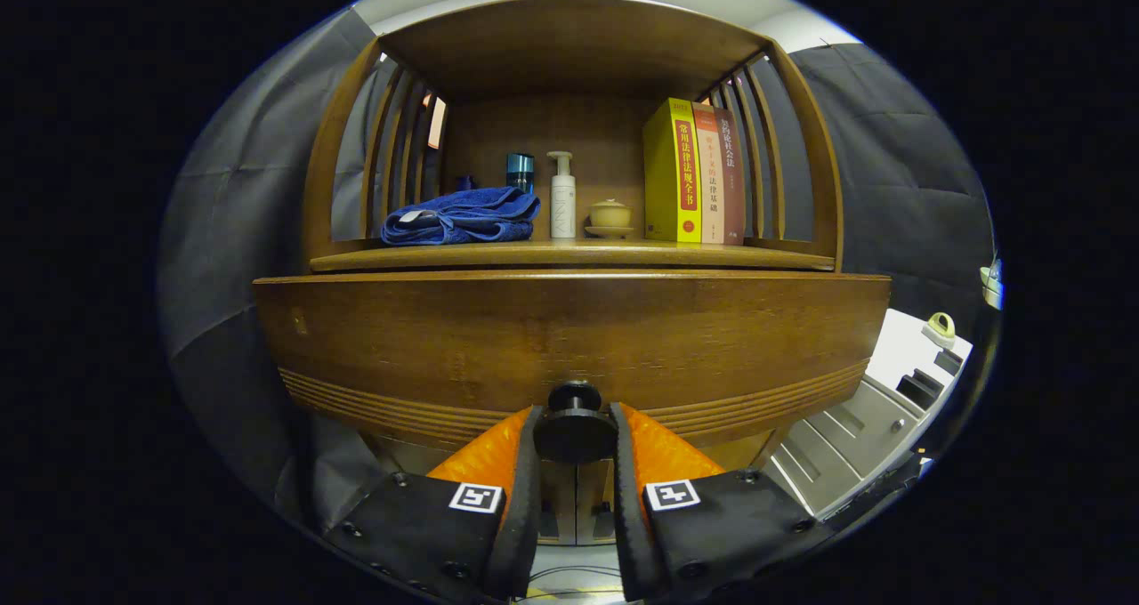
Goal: Pull open the drawer, take out the items inside it, and place them on the countertop above the cabinet.
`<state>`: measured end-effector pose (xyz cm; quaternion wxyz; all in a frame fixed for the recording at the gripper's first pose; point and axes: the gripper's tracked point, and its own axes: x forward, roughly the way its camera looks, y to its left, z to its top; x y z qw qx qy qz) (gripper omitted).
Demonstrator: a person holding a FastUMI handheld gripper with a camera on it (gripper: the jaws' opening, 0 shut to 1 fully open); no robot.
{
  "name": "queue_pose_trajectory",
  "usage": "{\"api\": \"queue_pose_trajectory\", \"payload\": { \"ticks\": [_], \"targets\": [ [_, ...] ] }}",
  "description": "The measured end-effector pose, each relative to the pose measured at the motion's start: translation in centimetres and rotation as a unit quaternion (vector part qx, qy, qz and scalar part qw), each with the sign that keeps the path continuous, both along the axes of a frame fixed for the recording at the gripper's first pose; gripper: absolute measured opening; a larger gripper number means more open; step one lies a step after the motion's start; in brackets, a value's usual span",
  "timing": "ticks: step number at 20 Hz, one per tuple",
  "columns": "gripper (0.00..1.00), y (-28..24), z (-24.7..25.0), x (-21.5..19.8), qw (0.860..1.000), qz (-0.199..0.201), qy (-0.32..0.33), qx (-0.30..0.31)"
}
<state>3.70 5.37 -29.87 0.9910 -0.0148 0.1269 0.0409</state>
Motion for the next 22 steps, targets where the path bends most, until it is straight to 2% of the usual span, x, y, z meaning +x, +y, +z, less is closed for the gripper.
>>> {"api": "queue_pose_trajectory", "payload": {
  "ticks": [3, 9, 22],
  "targets": [
    [0.42, -0.1, 0.0, -1.7, 1.000, -0.004, 0.002, -0.003],
    [0.42, -0.4, -0.6, -6.2, 1.000, -0.003, 0.021, -0.001],
    [0.42, -1.3, -1.5, -11.4, 0.999, -0.009, 0.032, 0.004]
  ]
}}
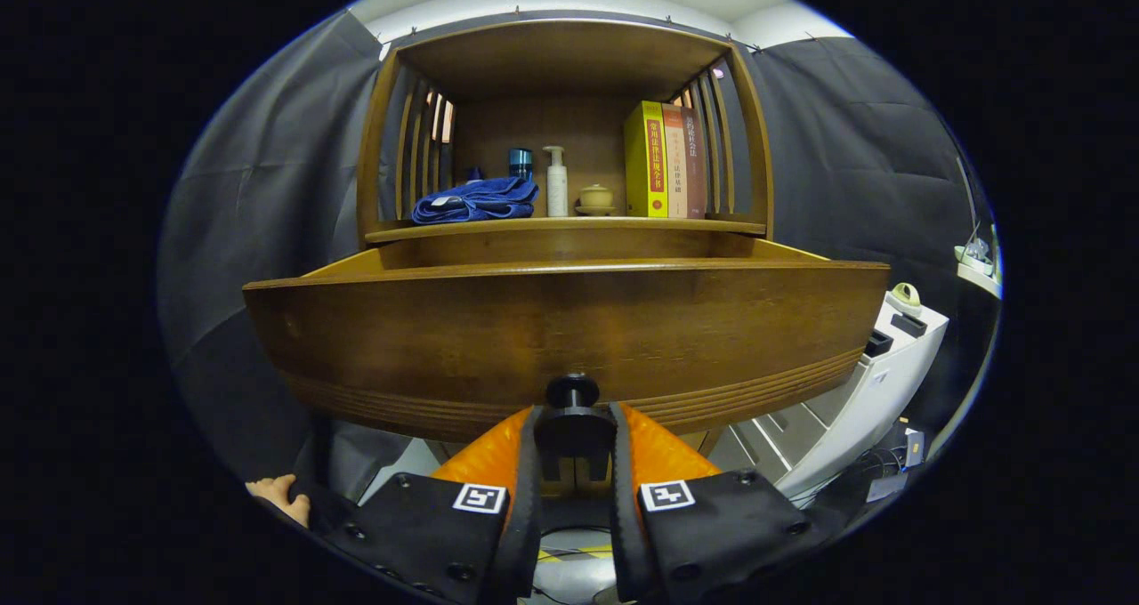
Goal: Pull open the drawer, take out the items inside it, and place them on the countertop above the cabinet.
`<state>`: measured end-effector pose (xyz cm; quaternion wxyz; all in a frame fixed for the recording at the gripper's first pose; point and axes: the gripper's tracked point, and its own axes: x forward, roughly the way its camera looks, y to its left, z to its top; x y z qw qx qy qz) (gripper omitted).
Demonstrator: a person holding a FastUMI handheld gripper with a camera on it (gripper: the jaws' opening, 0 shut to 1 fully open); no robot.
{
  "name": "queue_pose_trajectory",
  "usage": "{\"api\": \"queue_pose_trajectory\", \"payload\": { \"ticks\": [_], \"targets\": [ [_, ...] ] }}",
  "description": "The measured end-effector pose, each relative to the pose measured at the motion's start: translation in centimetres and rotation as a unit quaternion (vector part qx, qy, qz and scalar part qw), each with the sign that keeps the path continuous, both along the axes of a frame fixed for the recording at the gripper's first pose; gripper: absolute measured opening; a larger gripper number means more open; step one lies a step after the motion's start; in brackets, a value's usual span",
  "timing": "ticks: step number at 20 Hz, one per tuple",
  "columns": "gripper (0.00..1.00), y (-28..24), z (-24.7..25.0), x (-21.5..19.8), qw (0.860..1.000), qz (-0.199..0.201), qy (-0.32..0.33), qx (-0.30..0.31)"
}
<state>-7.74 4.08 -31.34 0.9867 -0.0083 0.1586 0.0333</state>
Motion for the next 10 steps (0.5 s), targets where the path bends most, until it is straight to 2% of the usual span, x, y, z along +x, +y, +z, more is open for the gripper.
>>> {"api": "queue_pose_trajectory", "payload": {
  "ticks": [5, 8, 10],
  "targets": [
    [0.42, -0.2, -0.1, -0.9, 1.000, -0.003, -0.009, -0.016],
    [0.43, -0.1, 0.0, -1.0, 1.000, 0.000, 0.000, 0.005],
    [0.48, -0.2, -0.1, -1.0, 1.000, -0.005, 0.016, 0.009]
  ]
}}
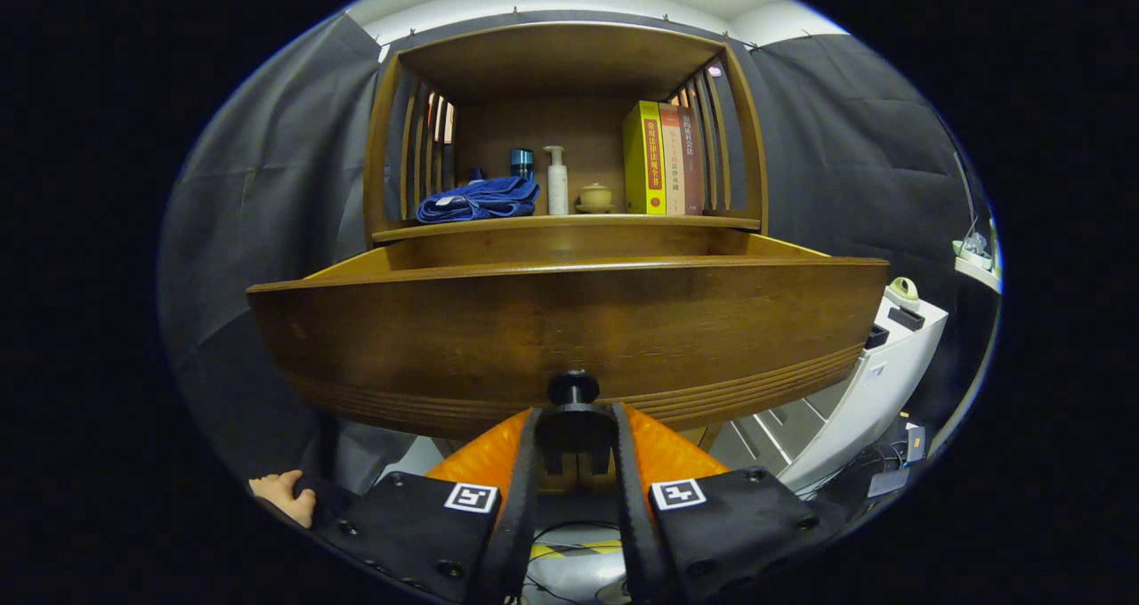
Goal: Pull open the drawer, take out the items inside it, and place them on the countertop above the cabinet.
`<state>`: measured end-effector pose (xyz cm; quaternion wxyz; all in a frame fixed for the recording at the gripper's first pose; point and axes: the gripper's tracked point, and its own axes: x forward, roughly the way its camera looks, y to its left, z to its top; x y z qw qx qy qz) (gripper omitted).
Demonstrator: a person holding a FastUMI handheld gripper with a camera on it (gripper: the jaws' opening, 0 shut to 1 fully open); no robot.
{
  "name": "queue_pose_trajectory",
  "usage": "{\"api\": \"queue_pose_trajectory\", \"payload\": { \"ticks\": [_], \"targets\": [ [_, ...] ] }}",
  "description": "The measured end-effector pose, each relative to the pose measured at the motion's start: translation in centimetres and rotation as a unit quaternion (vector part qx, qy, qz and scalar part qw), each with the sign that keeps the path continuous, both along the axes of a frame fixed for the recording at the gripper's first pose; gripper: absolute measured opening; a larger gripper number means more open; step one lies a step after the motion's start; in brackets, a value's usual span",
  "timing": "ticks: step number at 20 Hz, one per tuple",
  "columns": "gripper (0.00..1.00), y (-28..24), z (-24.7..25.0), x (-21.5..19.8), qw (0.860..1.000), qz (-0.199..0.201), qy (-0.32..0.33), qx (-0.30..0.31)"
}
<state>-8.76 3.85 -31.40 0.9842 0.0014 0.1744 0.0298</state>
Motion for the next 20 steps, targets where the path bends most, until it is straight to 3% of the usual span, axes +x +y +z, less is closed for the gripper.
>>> {"api": "queue_pose_trajectory", "payload": {
  "ticks": [4, 7, 8, 12, 20],
  "targets": [
    [0.60, 0.0, 3.1, -0.4, 1.000, -0.009, -0.006, 0.018],
    [0.95, -0.1, 6.7, 0.3, 1.000, -0.006, -0.019, 0.019],
    [0.98, -0.2, 7.9, 0.5, 1.000, -0.005, -0.021, 0.018],
    [0.98, -0.5, 12.6, 2.8, 1.000, -0.014, -0.017, 0.015],
    [0.98, 2.5, 17.6, 11.9, 0.998, 0.046, 0.048, 0.010]
  ]
}}
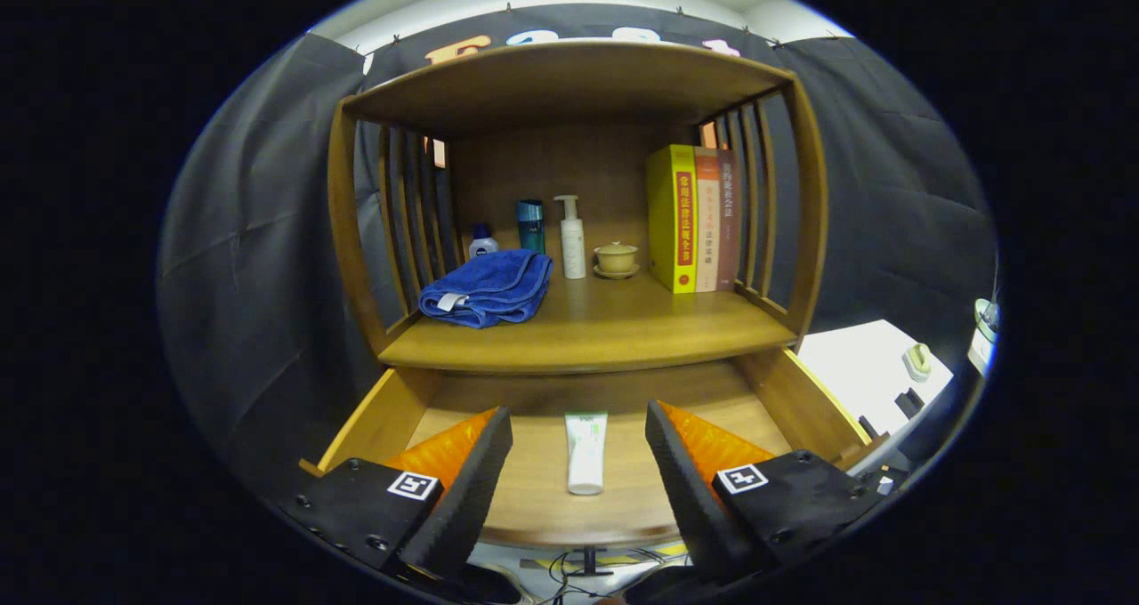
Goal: Pull open the drawer, take out the items inside it, and place them on the countertop above the cabinet.
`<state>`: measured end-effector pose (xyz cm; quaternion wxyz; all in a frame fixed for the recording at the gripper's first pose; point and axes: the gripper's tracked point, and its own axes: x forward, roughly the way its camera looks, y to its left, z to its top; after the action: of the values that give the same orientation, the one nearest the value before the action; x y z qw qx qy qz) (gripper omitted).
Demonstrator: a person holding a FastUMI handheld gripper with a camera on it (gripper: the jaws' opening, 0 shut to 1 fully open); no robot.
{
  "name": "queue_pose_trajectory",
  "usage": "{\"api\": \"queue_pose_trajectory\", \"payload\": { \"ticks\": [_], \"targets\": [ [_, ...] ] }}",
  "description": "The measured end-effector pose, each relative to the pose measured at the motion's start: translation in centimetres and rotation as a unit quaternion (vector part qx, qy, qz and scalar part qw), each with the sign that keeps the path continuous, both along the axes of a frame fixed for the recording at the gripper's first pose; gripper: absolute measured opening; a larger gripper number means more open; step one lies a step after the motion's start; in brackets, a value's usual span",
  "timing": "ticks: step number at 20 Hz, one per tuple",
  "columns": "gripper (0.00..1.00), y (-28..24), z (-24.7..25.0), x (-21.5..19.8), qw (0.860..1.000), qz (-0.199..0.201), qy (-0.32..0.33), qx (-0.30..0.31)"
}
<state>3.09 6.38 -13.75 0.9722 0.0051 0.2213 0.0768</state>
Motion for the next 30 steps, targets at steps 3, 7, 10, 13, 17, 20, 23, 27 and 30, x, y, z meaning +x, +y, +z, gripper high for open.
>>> {"api": "queue_pose_trajectory", "payload": {
  "ticks": [3, 7, 10, 13, 17, 20, 23, 27, 30],
  "targets": [
    [0.98, 0.2, -1.1, 3.4, 0.998, 0.007, 0.058, -0.020],
    [0.98, 0.9, -5.0, 6.3, 0.987, 0.019, 0.159, -0.031],
    [0.98, 1.1, -7.9, 7.2, 0.972, 0.021, 0.232, -0.035],
    [0.98, 0.9, -10.5, 8.4, 0.958, 0.016, 0.283, -0.050],
    [0.99, 0.0, -13.6, 8.9, 0.937, 0.004, 0.342, -0.071],
    [0.99, -0.4, -15.3, 8.8, 0.925, -0.005, 0.374, -0.067],
    [0.98, -0.4, -16.9, 8.3, 0.912, -0.005, 0.406, -0.061],
    [0.78, -0.1, -17.5, 8.4, 0.900, -0.009, 0.431, -0.061],
    [0.64, 0.6, -15.9, 9.0, 0.901, -0.009, 0.429, -0.057]
  ]
}}
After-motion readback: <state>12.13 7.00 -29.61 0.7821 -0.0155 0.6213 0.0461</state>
